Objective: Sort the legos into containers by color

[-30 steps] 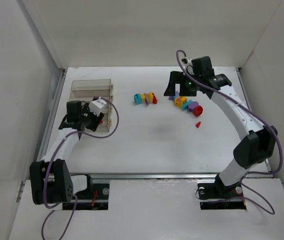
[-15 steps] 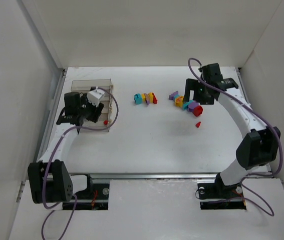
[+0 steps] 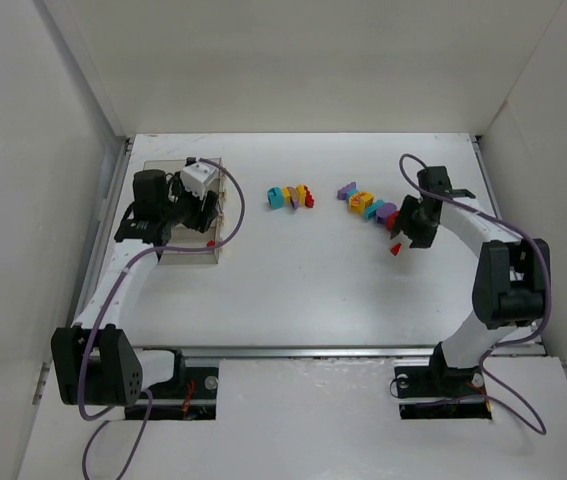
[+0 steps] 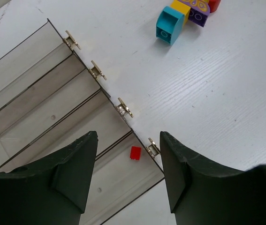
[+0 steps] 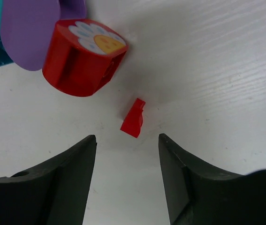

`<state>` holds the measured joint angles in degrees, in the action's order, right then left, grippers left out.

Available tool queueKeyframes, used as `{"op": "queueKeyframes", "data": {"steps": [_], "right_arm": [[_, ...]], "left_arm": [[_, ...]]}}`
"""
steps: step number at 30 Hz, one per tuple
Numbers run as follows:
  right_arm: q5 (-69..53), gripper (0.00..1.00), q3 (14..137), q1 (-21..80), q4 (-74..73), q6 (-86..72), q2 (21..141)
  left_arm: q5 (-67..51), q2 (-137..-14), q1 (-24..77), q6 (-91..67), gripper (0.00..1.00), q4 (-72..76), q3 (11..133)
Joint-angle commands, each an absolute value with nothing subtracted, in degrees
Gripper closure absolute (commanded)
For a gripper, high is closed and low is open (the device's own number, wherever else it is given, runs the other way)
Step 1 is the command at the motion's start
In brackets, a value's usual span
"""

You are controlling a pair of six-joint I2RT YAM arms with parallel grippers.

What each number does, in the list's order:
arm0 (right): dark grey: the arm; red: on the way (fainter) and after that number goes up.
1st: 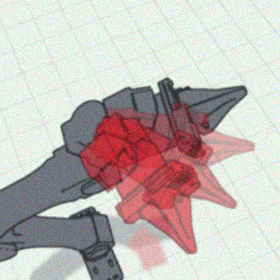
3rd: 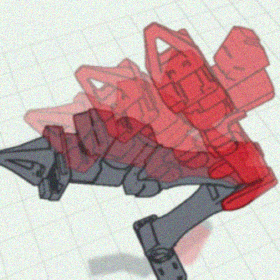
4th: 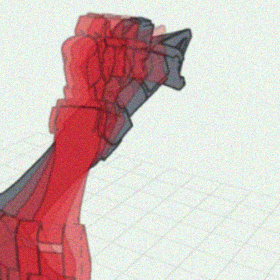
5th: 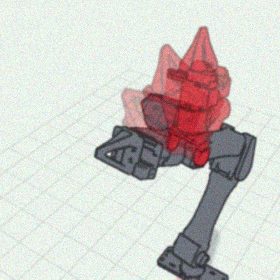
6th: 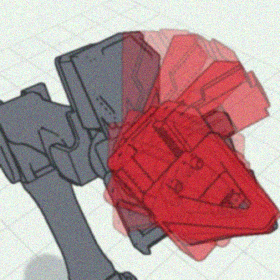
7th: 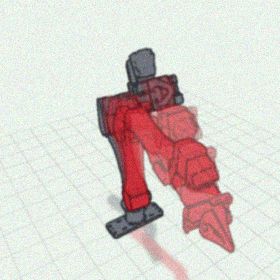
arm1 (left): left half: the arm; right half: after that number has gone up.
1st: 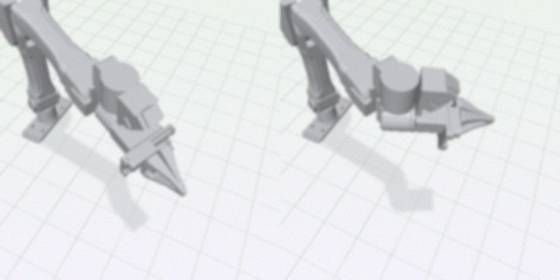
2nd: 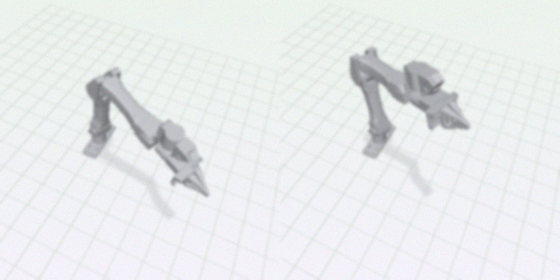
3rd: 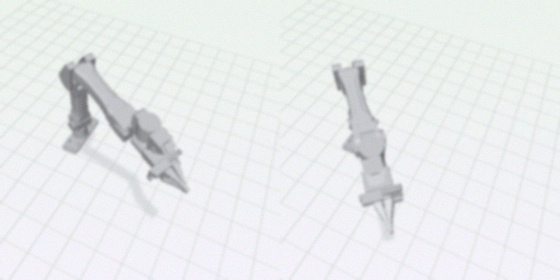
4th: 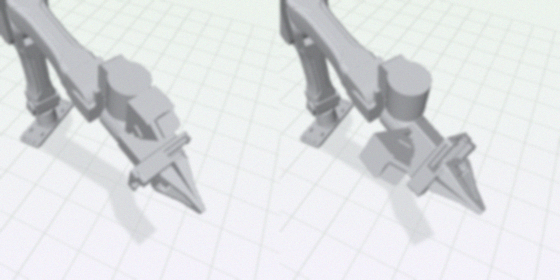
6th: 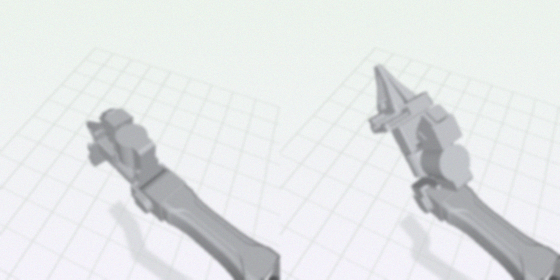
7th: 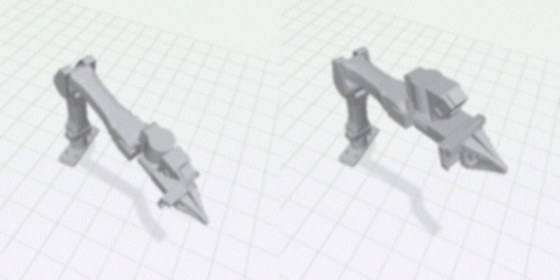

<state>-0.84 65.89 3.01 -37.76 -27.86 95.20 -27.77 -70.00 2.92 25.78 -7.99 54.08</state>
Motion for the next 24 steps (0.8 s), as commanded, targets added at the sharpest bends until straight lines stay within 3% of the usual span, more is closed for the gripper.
{"op": "queueKeyframes", "data": {"steps": [1,16,19,21,24], "right_arm": [[0.97,0.4,64.08,2.64,-31.21,-32.08,95.8],[2.72,0.48,64.07,2.11,-28.13,-34.63,102.12],[2.72,0.54,64.6,2.11,-28.13,-34.63,103.18],[2.72,0.65,64.6,2.11,-28.13,-34.63,103.18],[1.5,0.69,63.98,2.11,-28.13,-34.63,102.66]], "left_arm": [[-29.88,-67.94,3.08,23.73,0.47,-7.91,55.63],[-31.11,-66.71,3.08,22.68,0.47,-7.38,54.4],[-31.64,-66.71,3.08,22.68,0.47,-7.38,54.4],[-31.64,-66.71,3.08,22.15,0.47,-7.38,54.4],[-31.64,-66.71,3.08,22.15,0.47,-7.38,54.4]]}}
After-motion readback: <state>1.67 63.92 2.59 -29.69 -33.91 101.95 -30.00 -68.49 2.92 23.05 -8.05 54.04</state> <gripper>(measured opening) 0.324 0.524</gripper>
